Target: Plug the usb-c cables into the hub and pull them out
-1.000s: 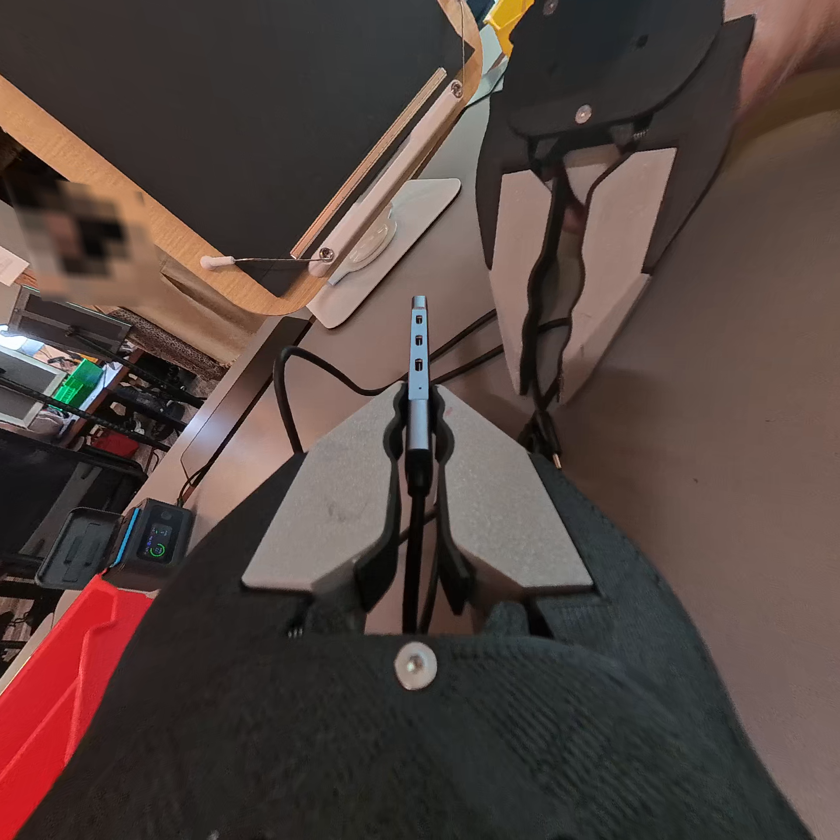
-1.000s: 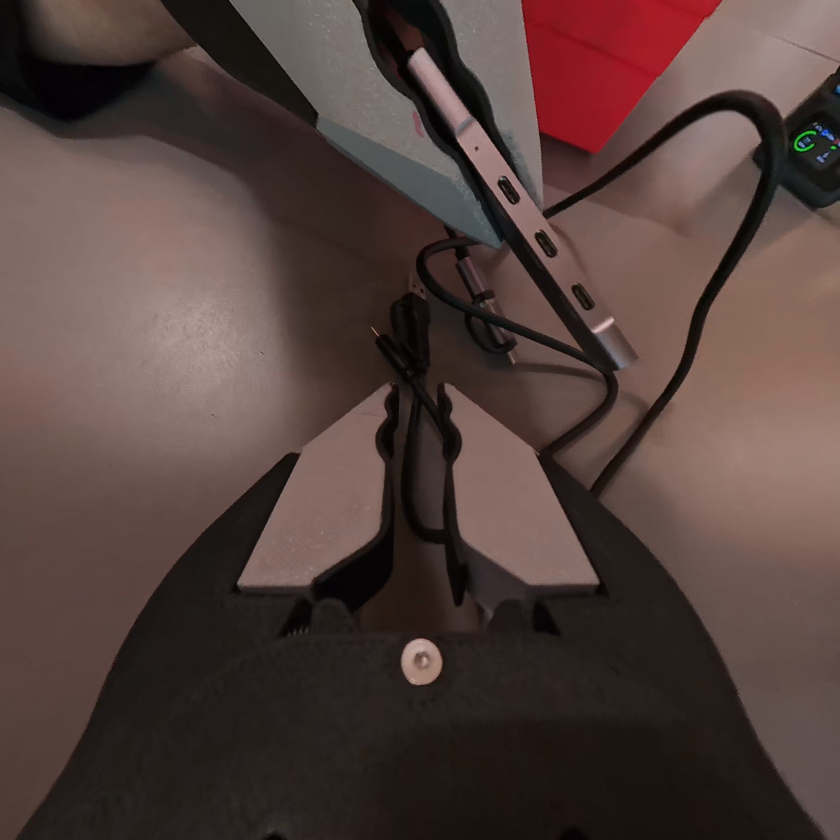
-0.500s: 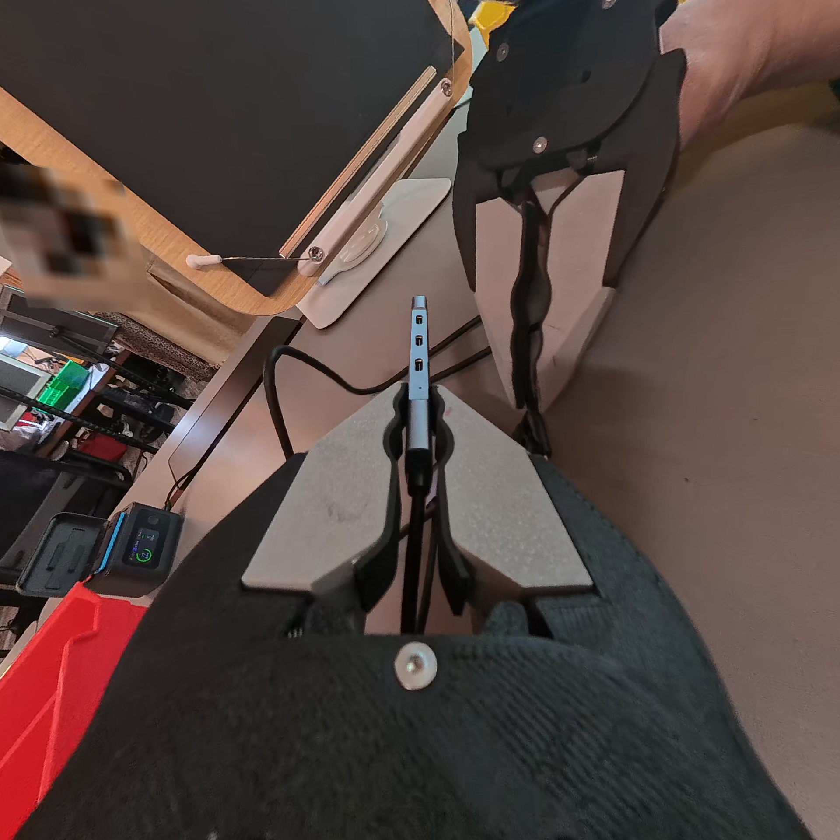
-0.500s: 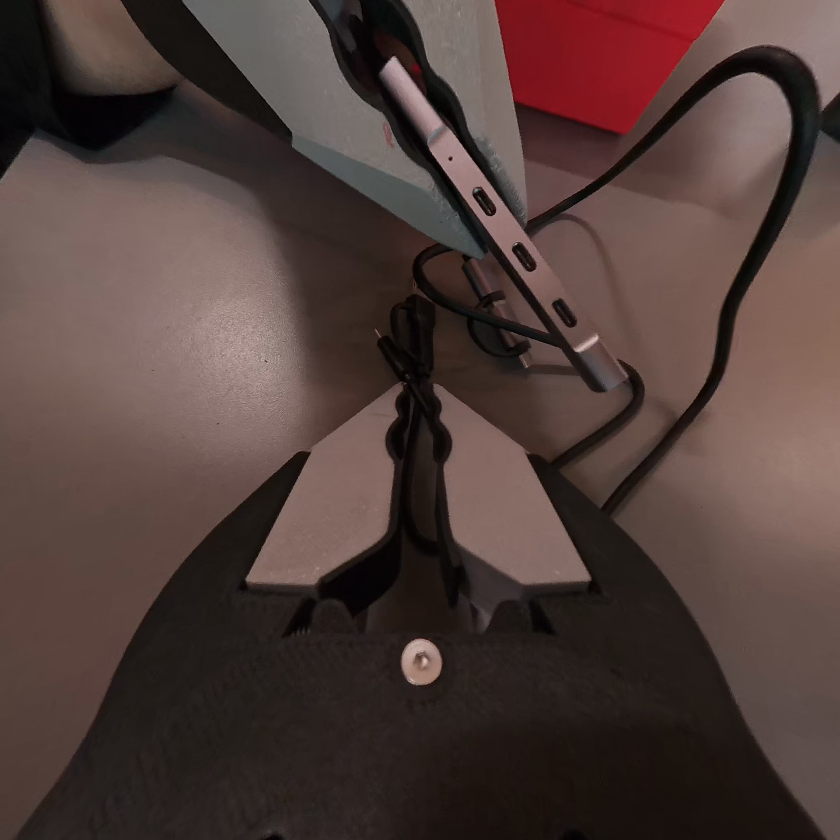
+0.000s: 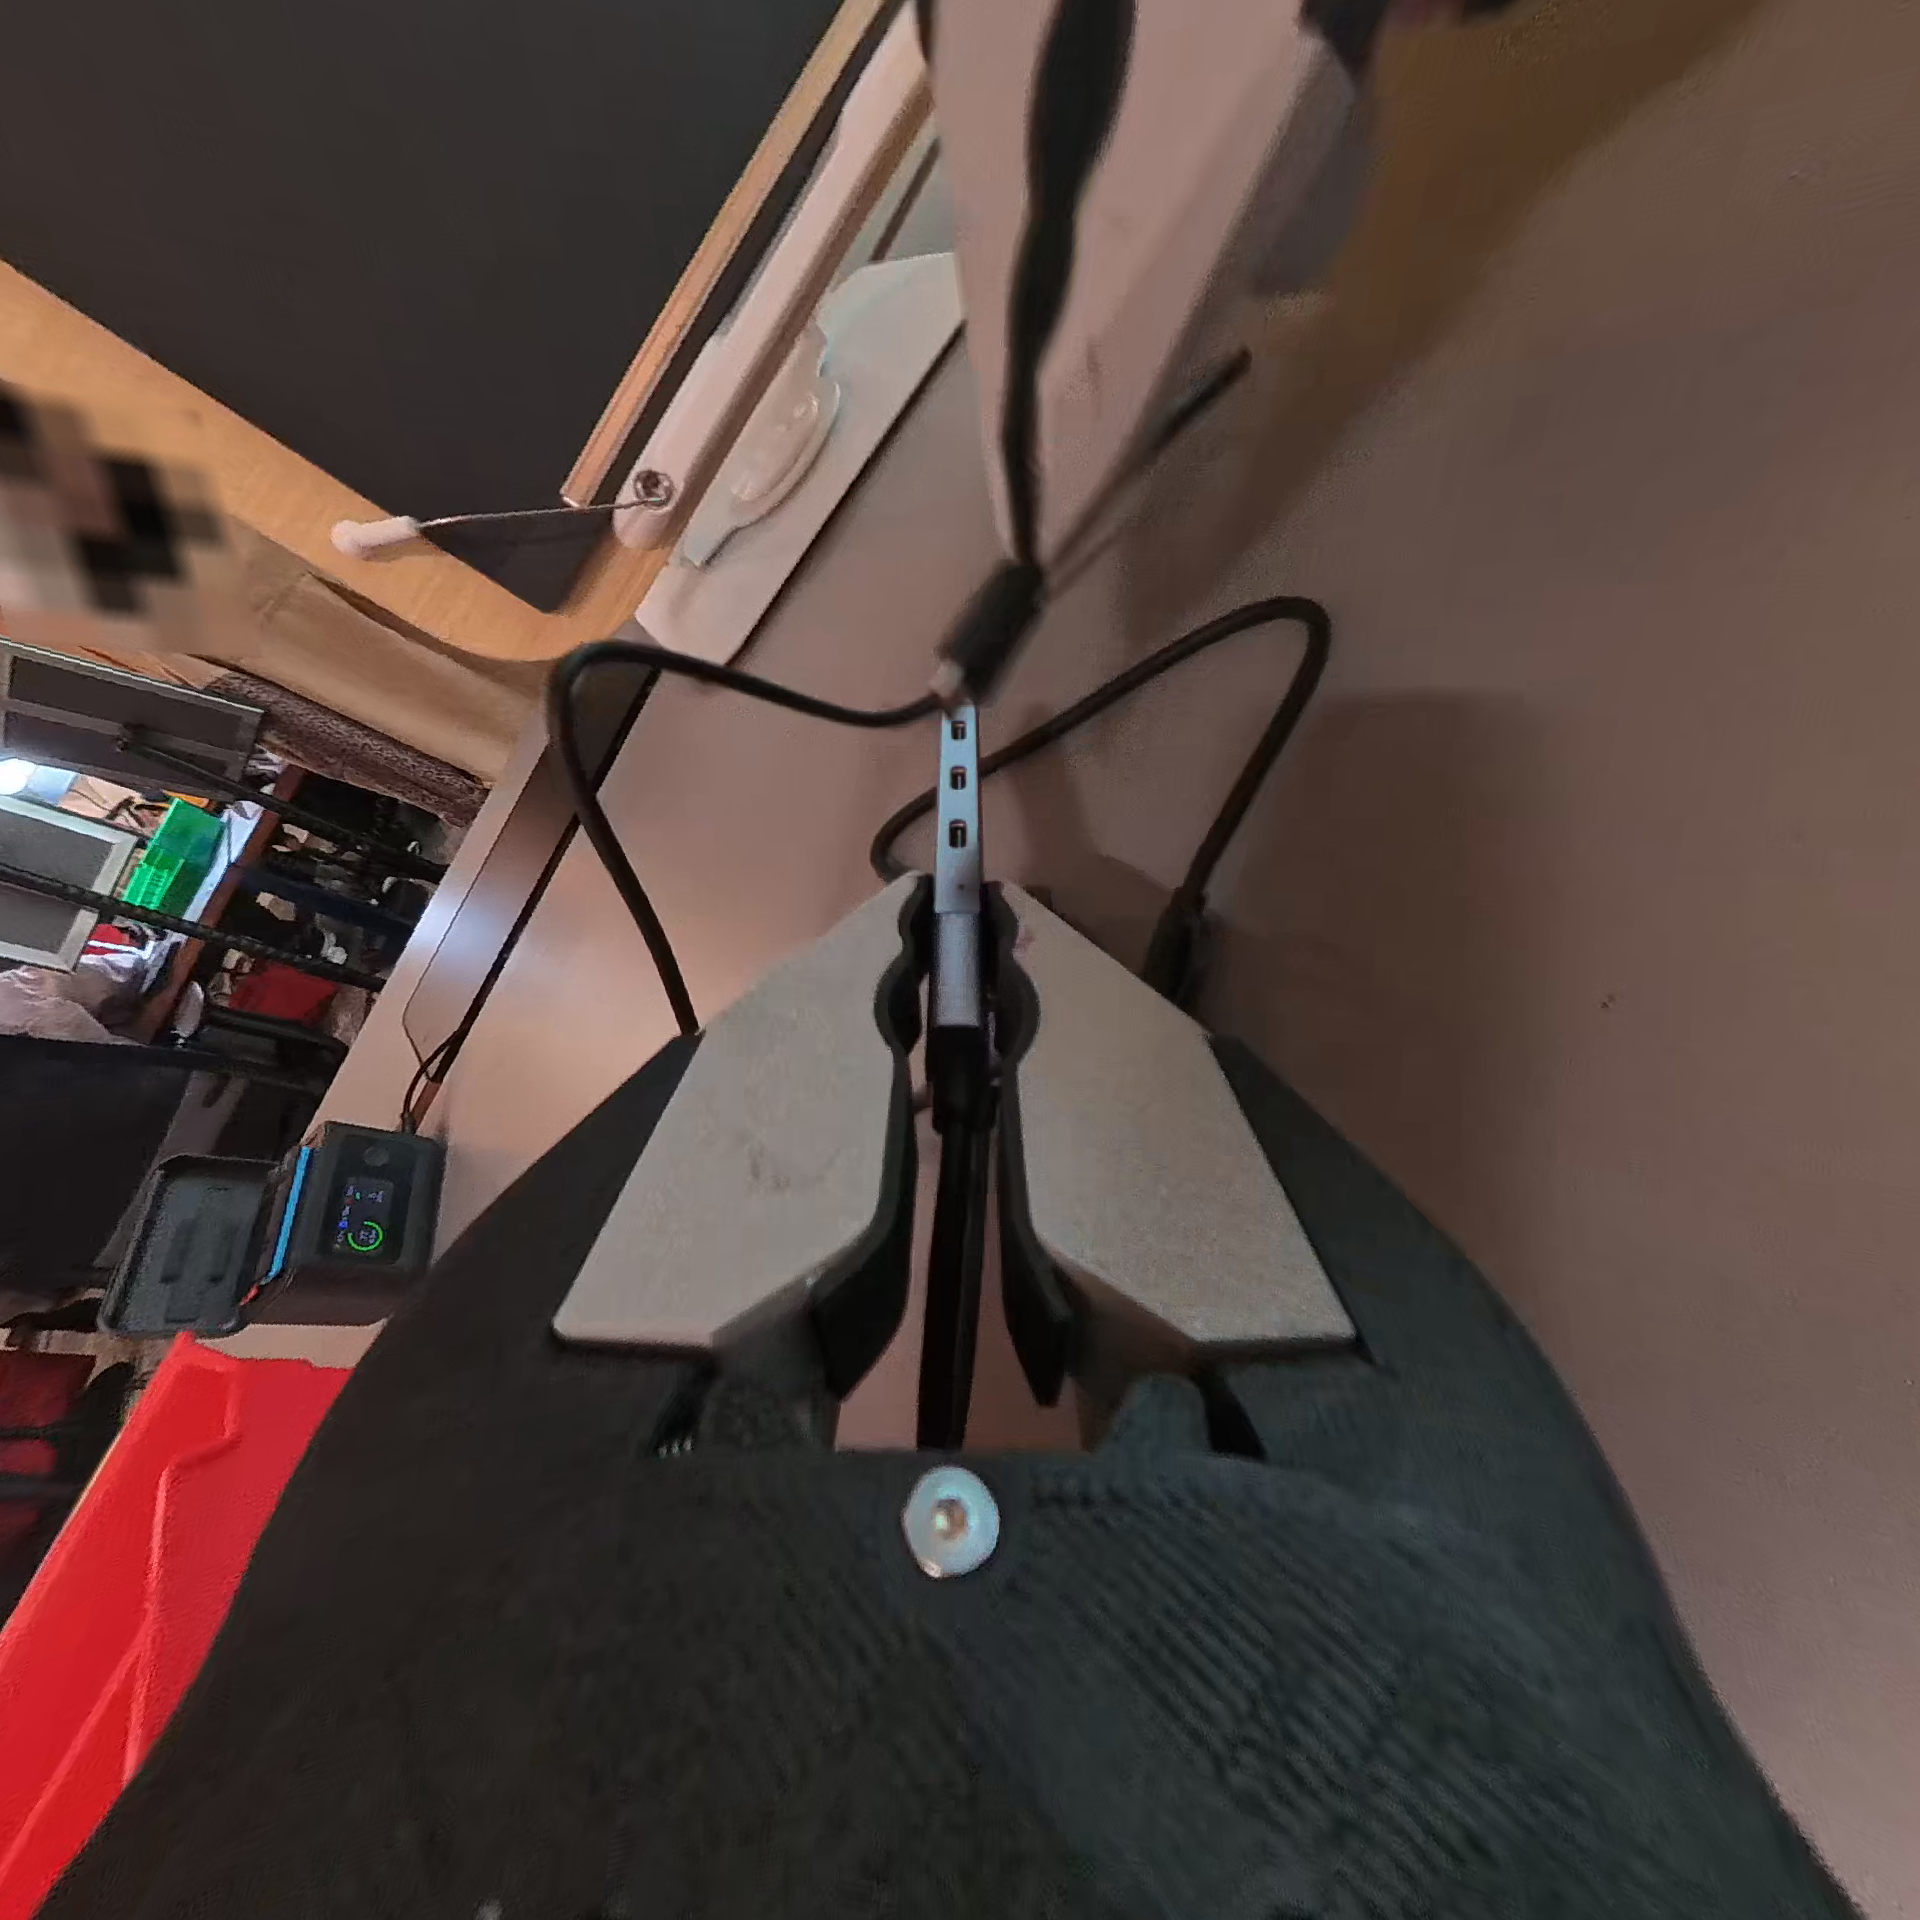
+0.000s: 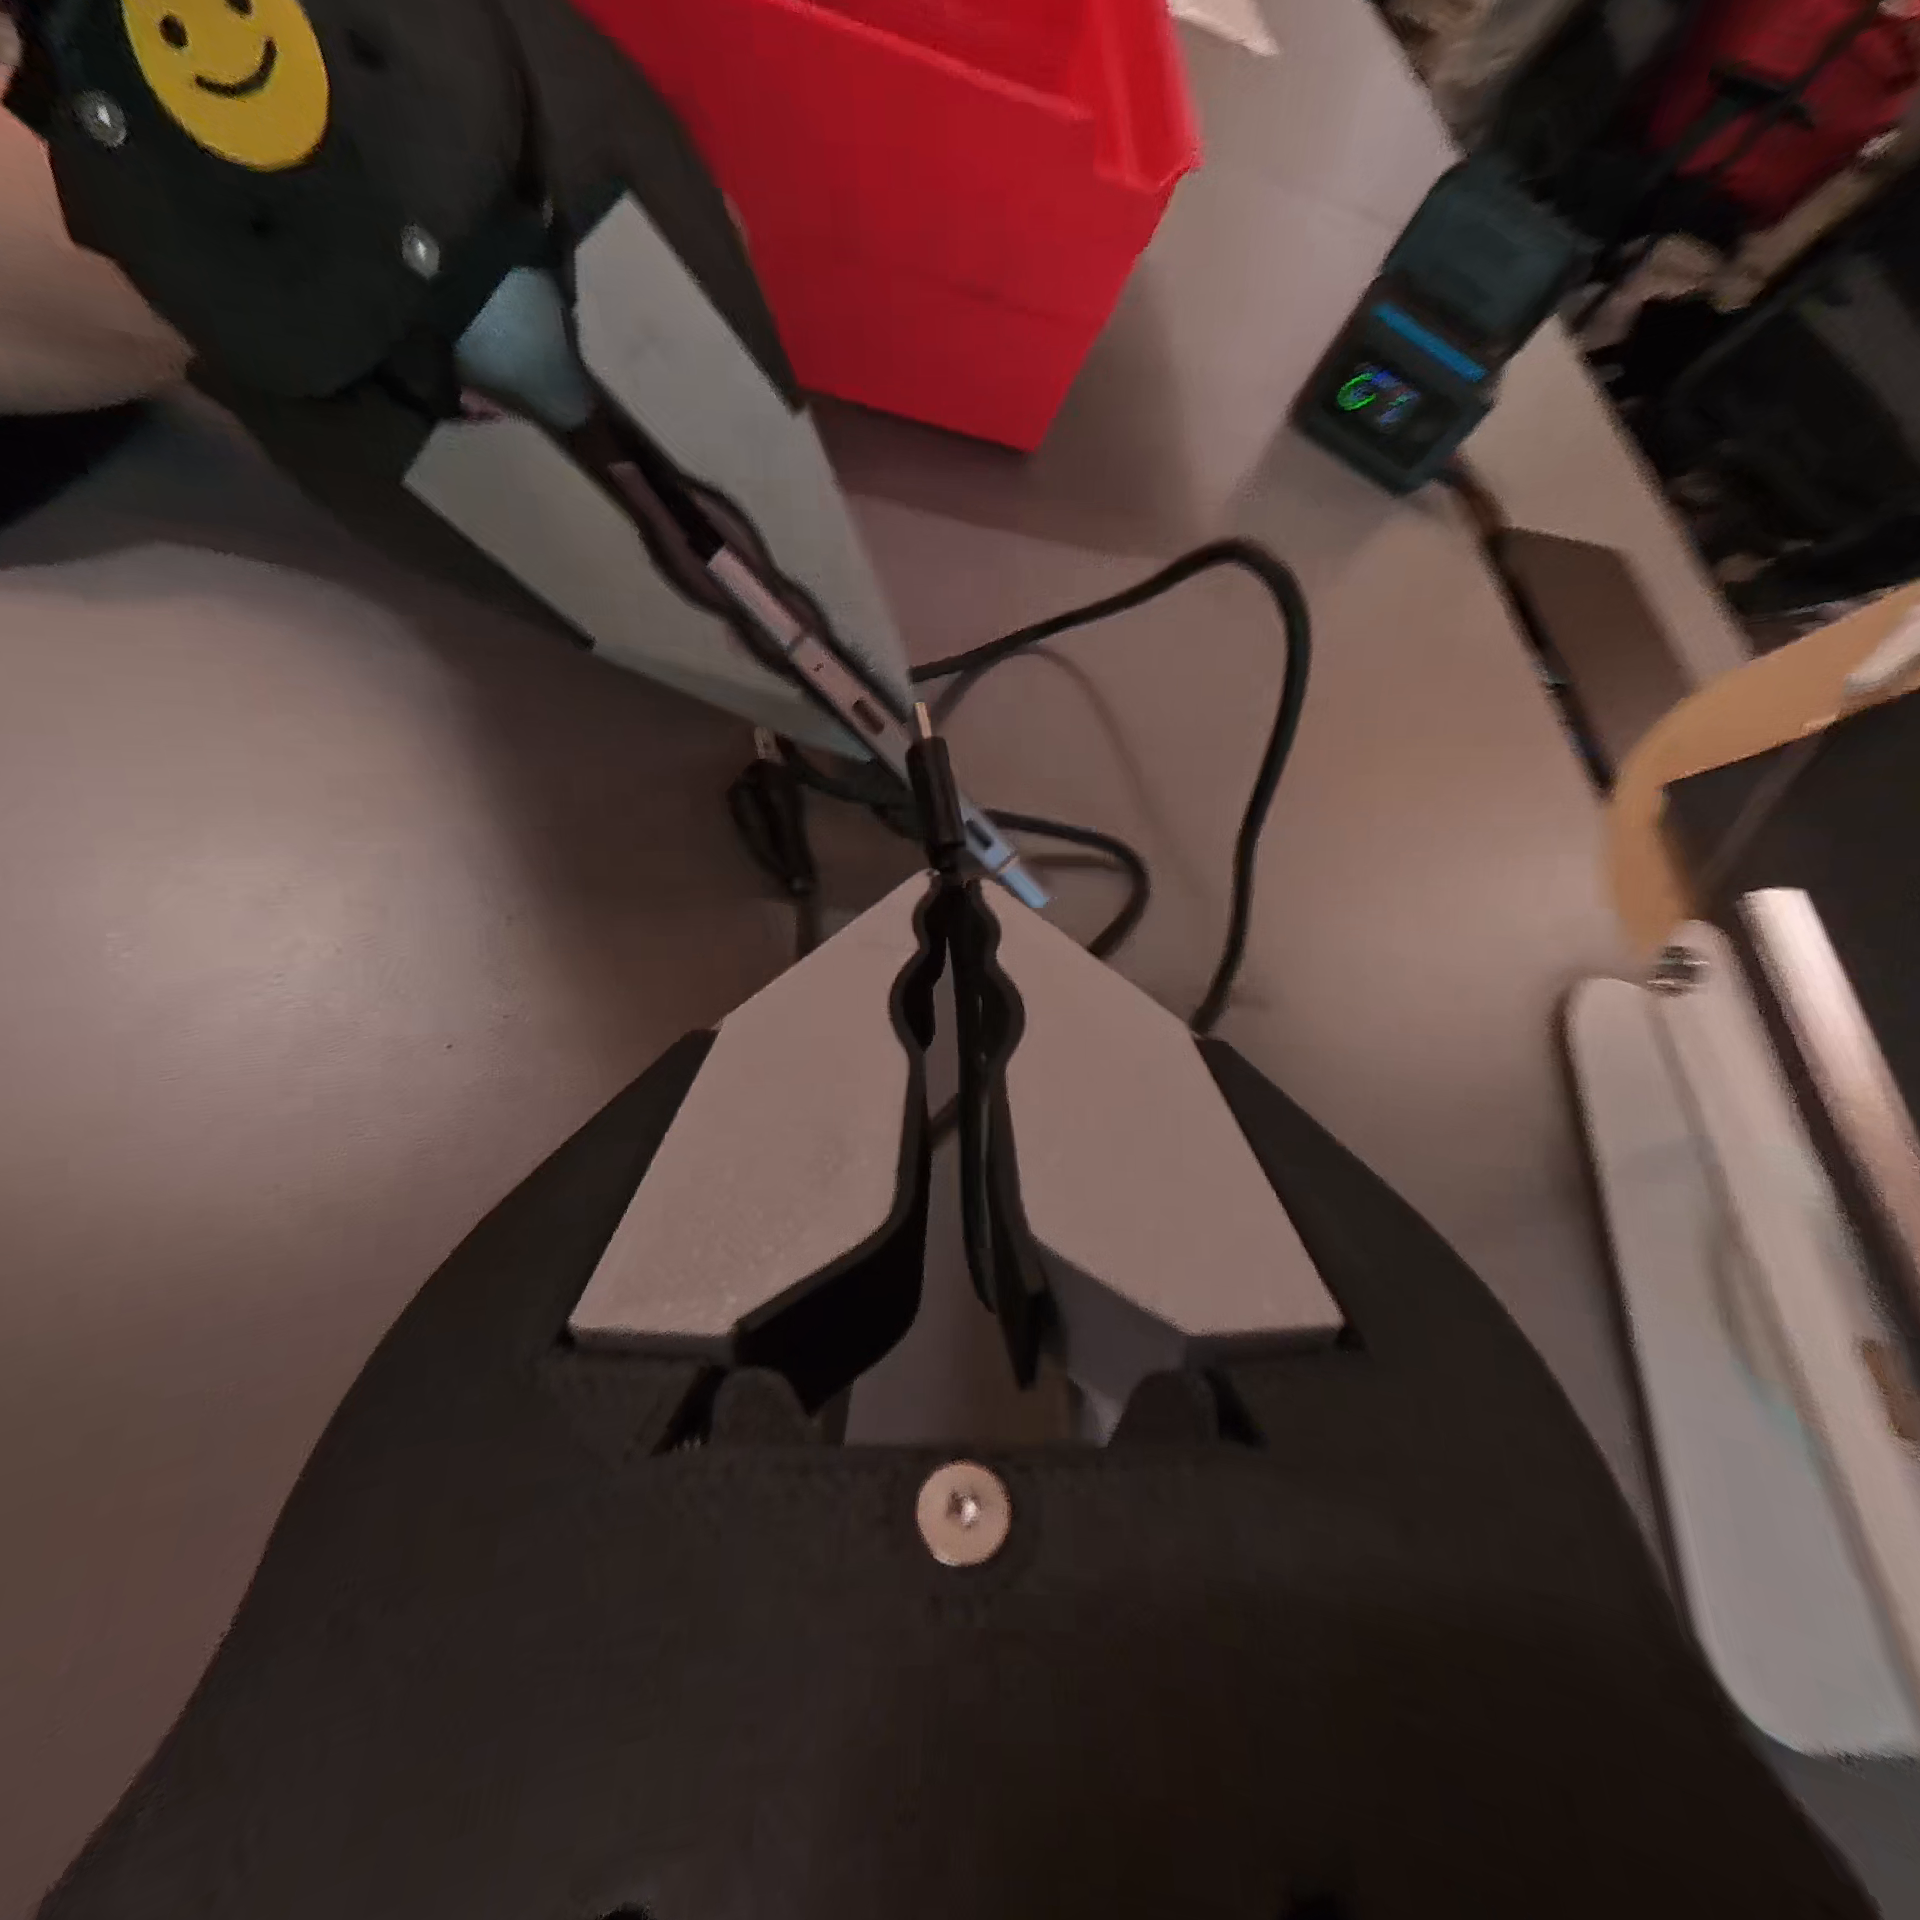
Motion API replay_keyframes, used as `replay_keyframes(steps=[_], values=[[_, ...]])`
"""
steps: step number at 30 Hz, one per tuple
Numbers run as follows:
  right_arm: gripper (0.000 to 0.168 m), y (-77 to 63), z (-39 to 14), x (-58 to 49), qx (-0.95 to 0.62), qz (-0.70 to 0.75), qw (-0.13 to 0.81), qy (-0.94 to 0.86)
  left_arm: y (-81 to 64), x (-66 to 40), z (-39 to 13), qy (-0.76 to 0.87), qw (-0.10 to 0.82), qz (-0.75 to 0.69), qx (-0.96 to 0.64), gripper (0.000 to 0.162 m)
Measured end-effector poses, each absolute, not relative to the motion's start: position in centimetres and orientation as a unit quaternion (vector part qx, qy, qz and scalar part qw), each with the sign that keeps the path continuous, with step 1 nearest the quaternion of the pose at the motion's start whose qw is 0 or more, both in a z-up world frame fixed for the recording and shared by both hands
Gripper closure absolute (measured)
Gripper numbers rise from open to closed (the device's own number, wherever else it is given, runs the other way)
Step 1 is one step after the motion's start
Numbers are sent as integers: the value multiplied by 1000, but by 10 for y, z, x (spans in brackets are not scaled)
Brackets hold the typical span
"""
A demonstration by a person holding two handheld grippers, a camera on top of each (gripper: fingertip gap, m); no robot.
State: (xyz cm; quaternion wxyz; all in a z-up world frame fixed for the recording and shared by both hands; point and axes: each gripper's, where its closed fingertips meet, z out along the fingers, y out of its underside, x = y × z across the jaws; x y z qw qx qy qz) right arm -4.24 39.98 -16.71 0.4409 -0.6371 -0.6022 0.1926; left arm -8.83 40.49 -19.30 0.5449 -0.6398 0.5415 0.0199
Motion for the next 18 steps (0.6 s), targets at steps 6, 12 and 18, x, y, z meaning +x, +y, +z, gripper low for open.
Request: replay_keyframes(steps=[6, 12, 18], values=[[168, 398, -171, -43, -610, 53, 449, -650, 402, -80, -205, 558, 521, 24, -645, 156], [168, 404, -204, -44, -616, 32, 419, -666, 412, -95, -211, 556, 506, 85, -653, 156], [168, 409, -219, -46, -614, 7, 410, -674, 409, -90, -218, 572, 496, 90, -647, 155]])
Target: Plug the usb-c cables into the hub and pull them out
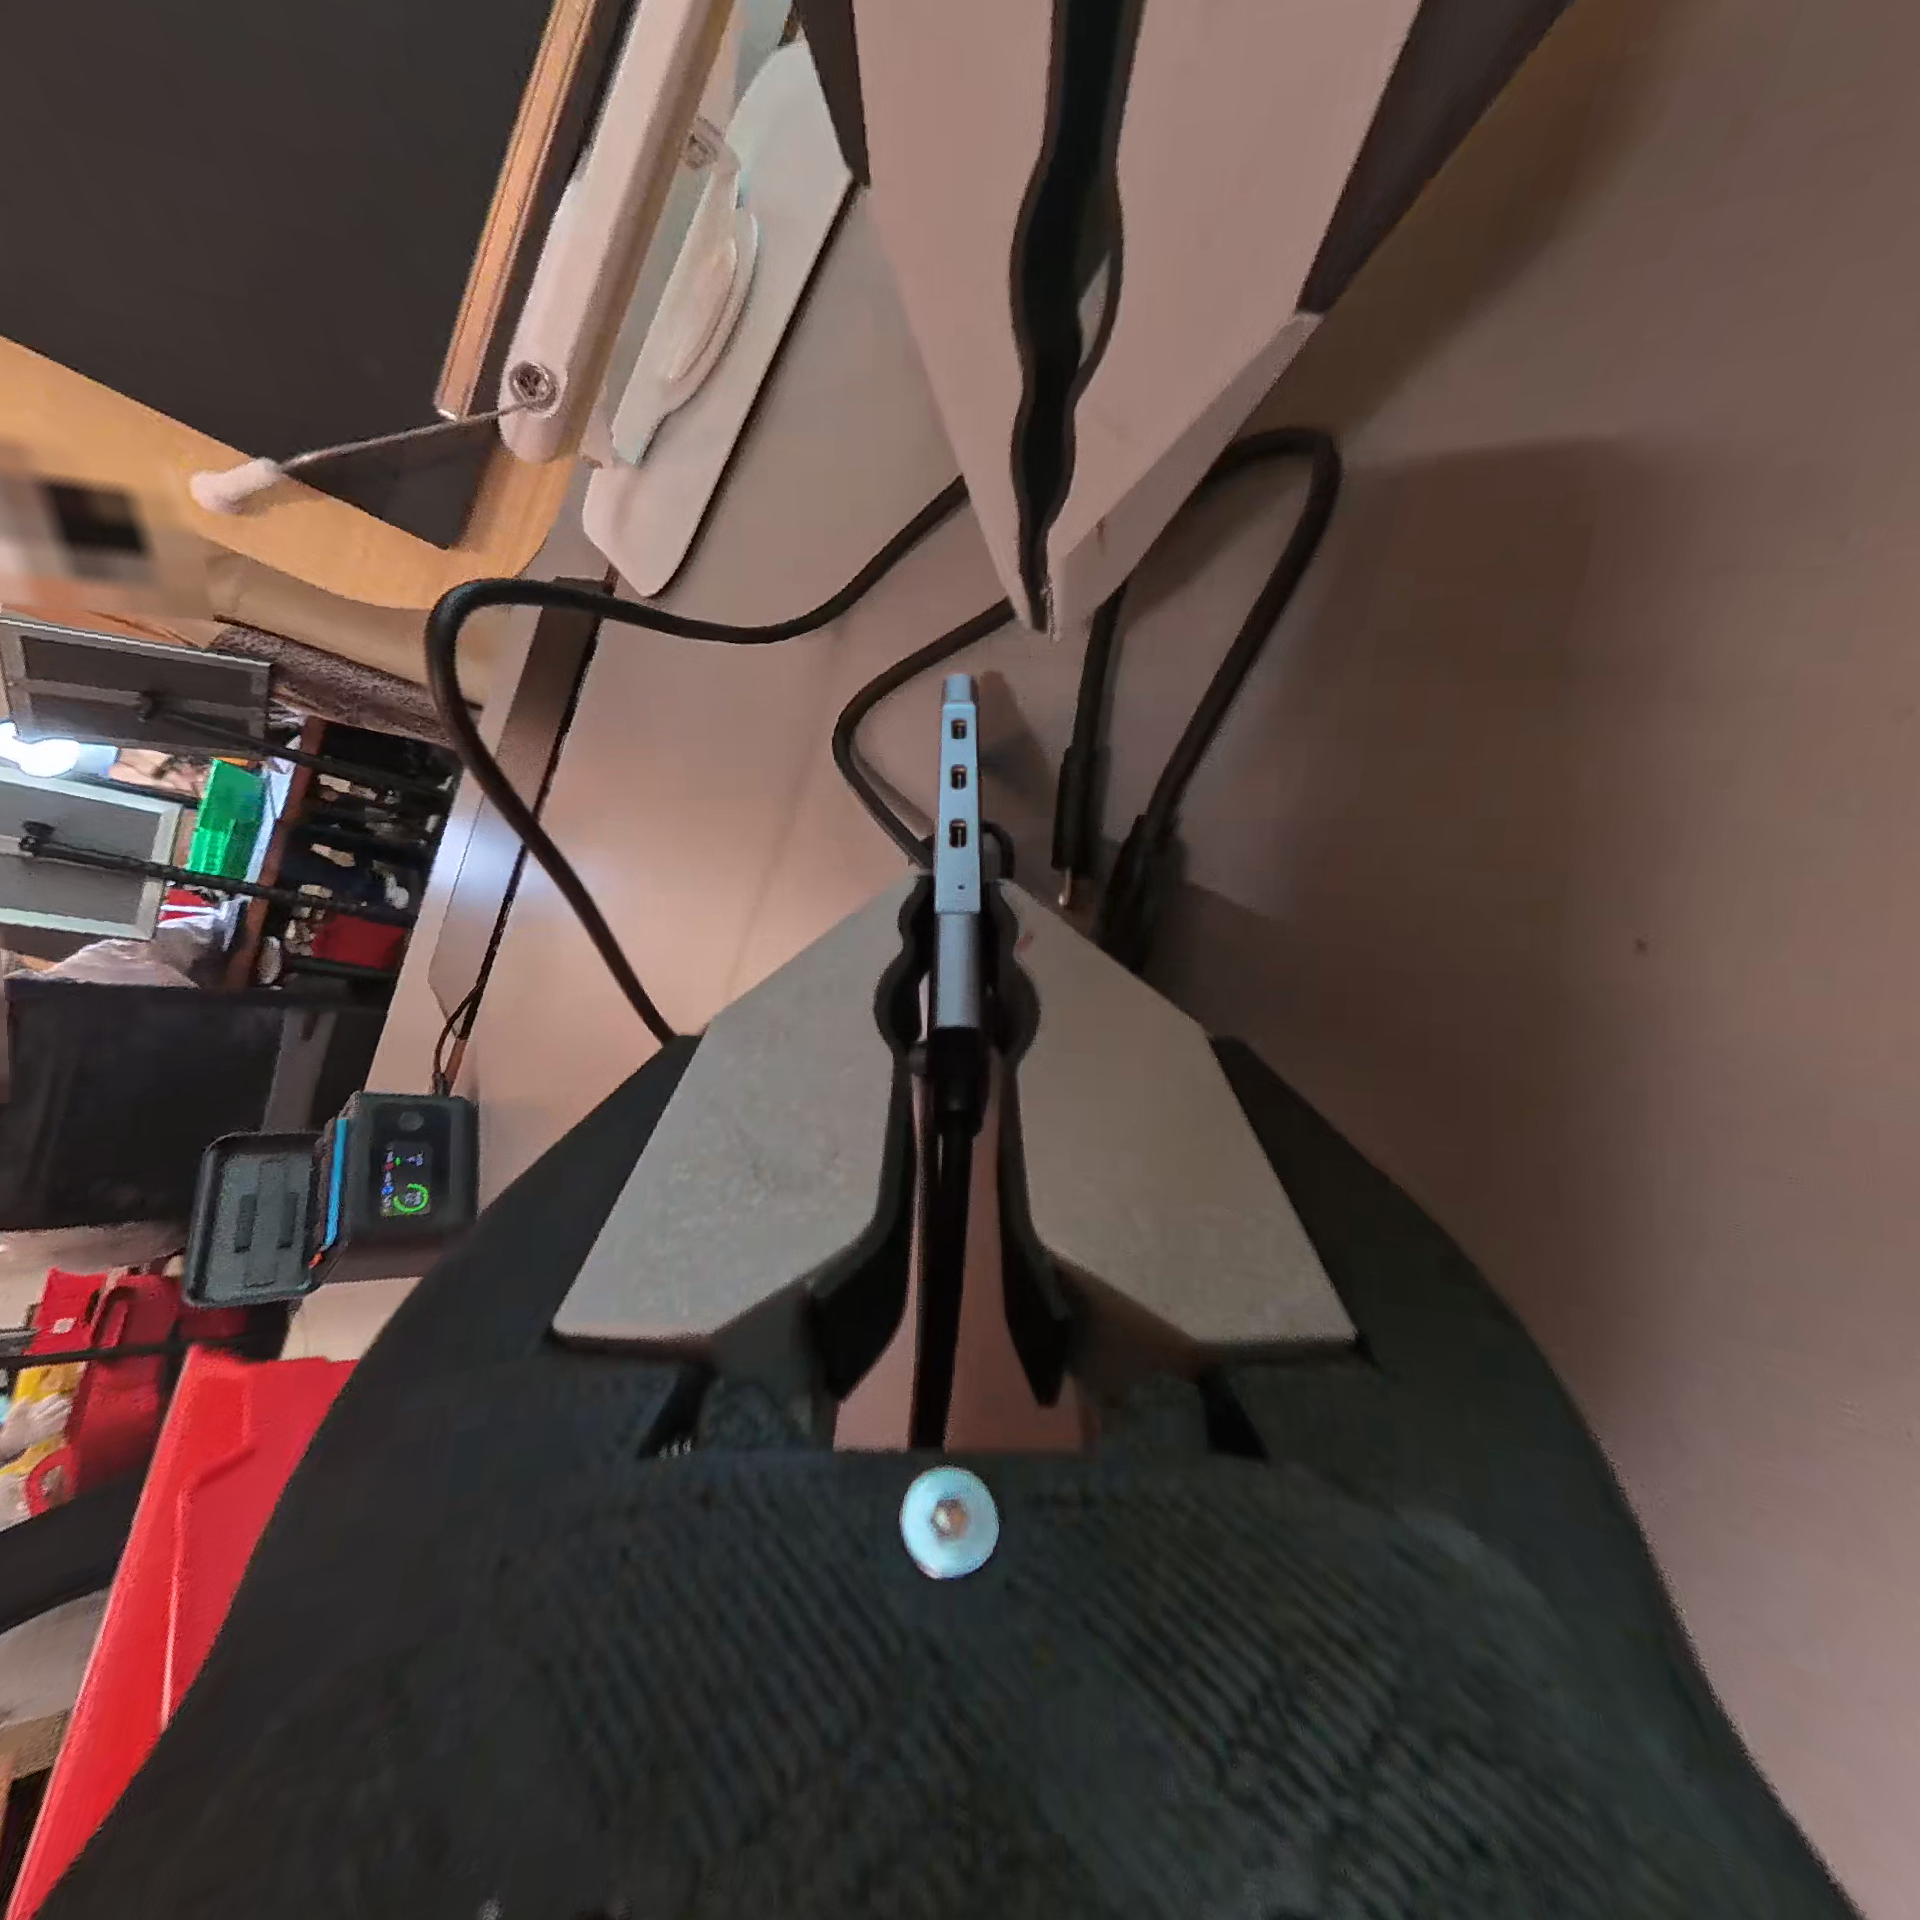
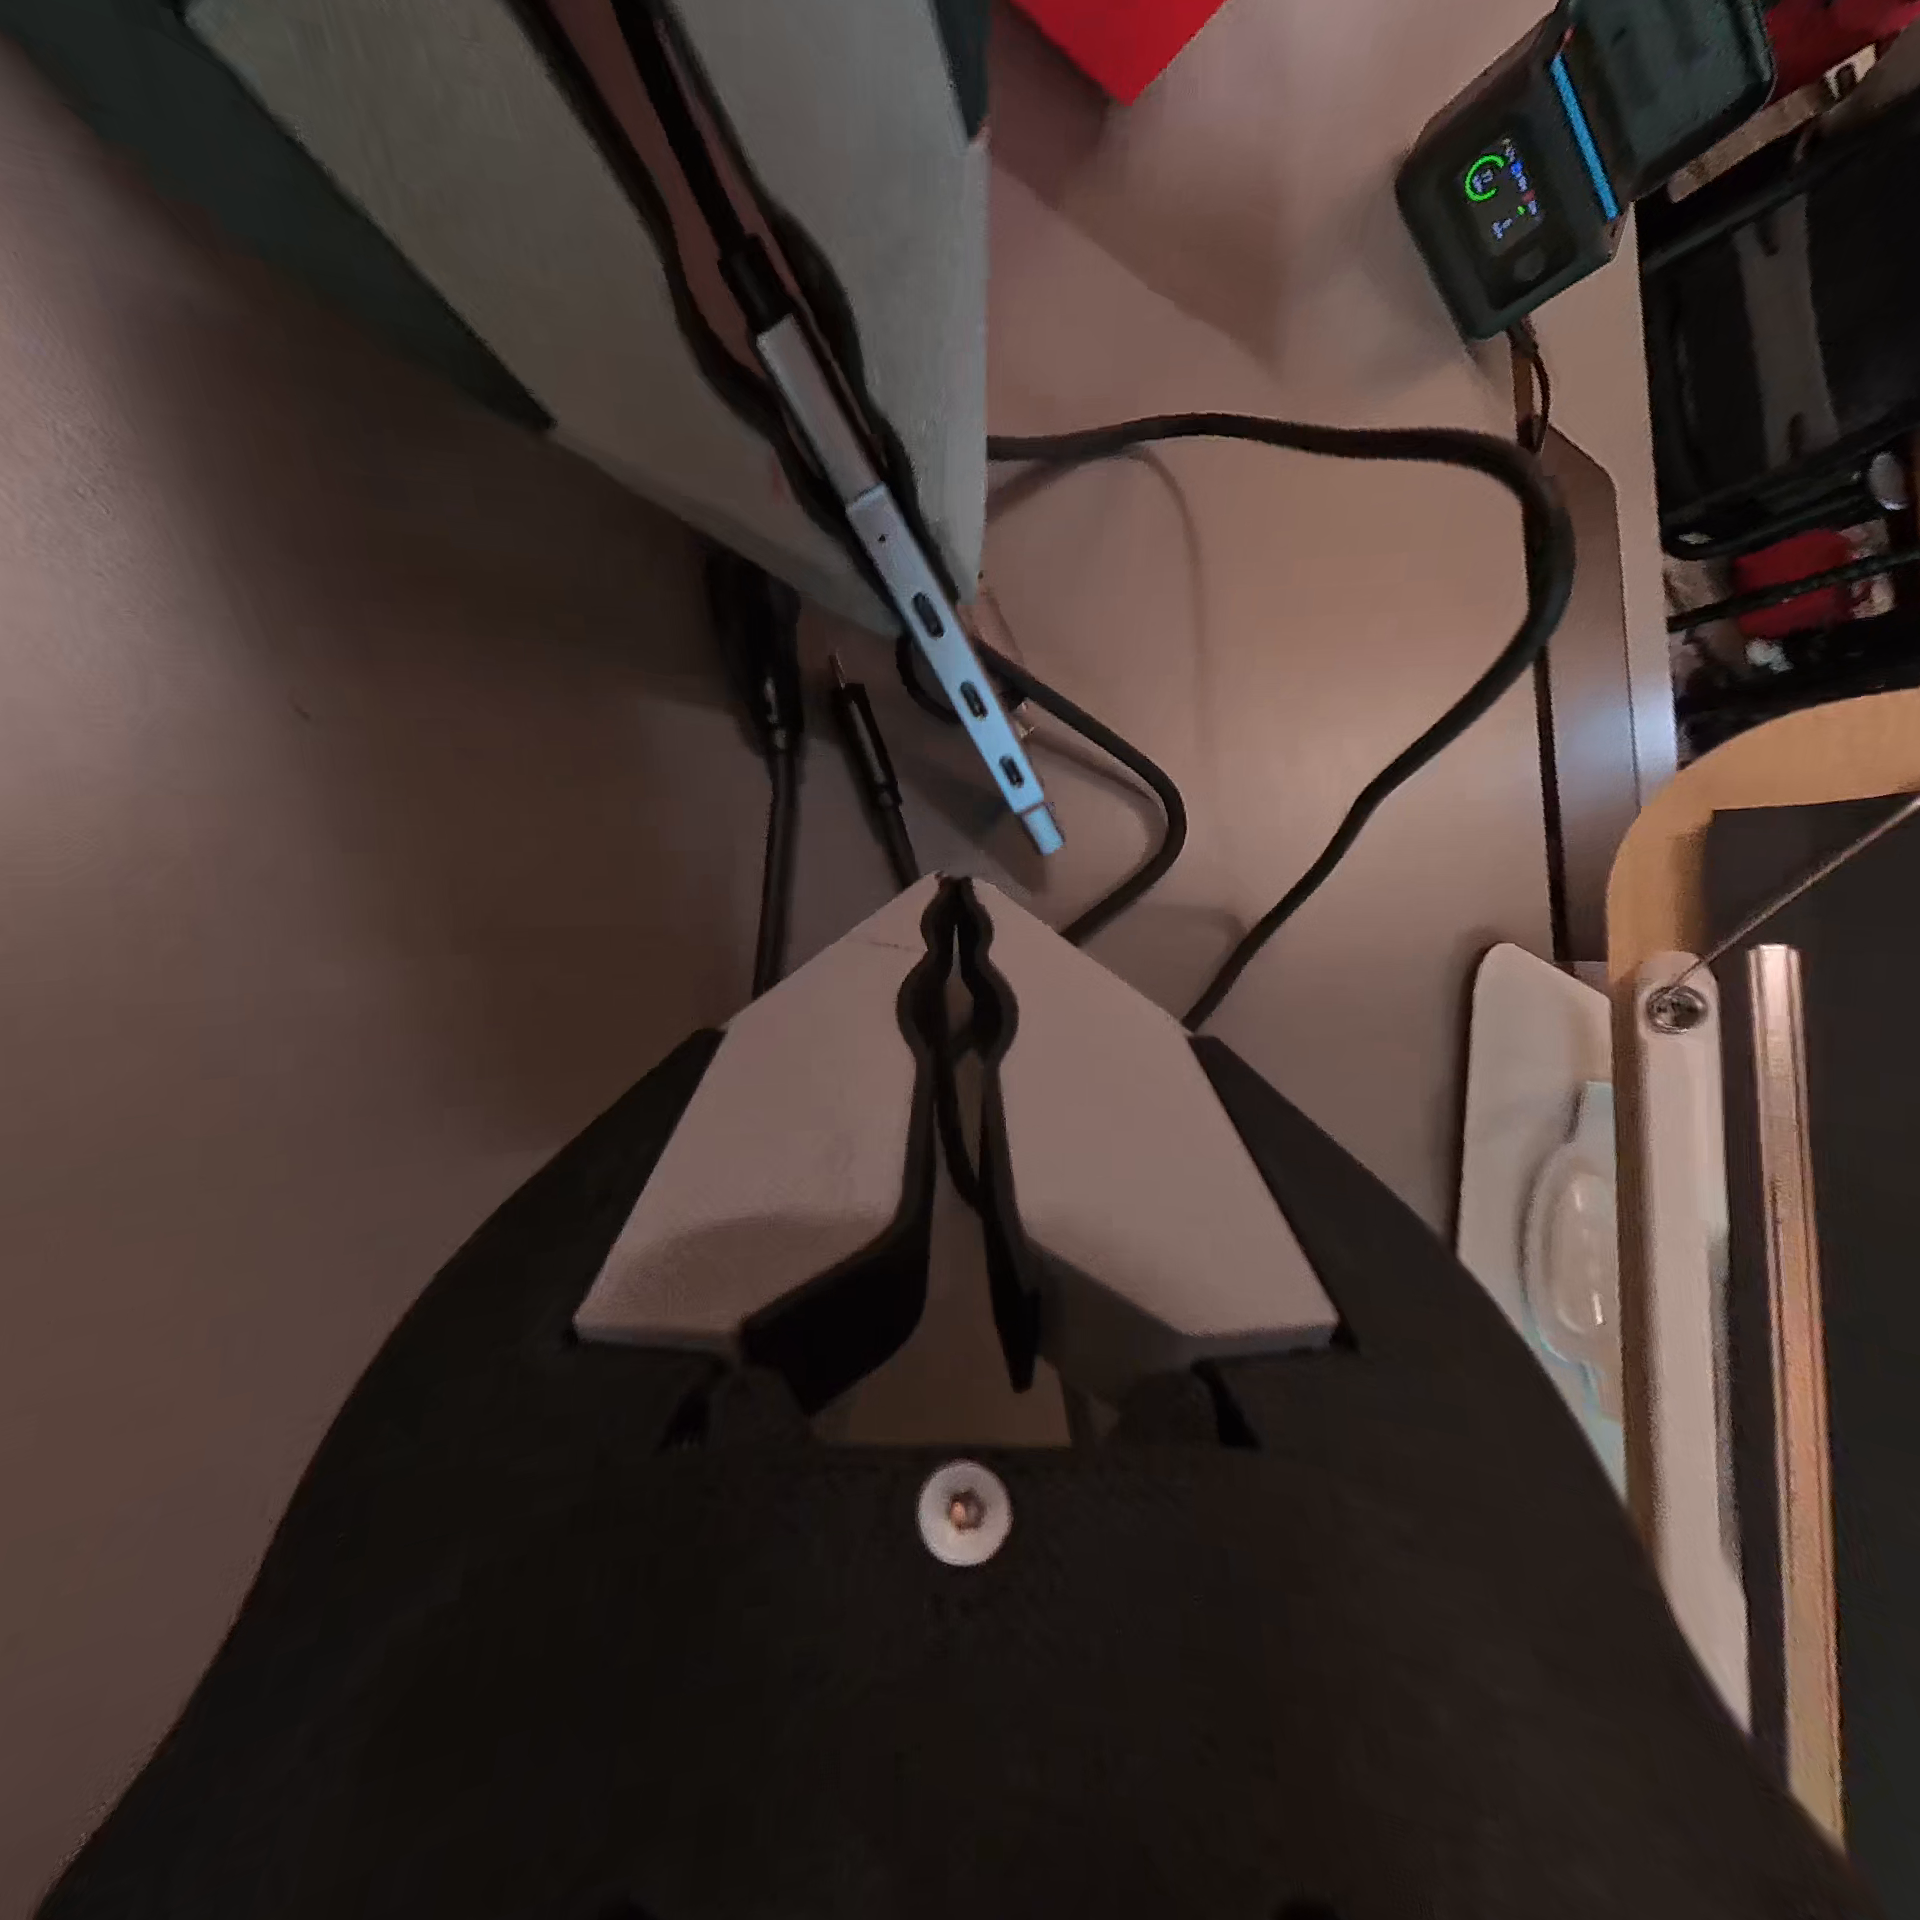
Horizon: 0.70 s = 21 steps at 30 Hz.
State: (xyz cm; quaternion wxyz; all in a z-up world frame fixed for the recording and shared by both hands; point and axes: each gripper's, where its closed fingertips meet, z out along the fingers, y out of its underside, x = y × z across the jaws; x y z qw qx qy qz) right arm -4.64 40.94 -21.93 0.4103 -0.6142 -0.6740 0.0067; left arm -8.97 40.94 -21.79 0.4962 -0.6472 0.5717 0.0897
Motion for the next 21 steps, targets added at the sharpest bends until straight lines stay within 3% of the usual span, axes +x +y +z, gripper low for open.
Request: replay_keyframes(steps=[6, 10, 21], values=[[168, 410, -229, -44, -642, 80, 394, -652, 417, -98, -213, 539, 505, 92, -668, 156], [148, 400, -223, -55, -627, 155, 398, -652, 417, -98, -214, 541, 502, 90, -669, 156], [164, 404, -234, -77, -594, 183, 403, -672, 414, -96, -217, 542, 496, 67, -675, 156]])
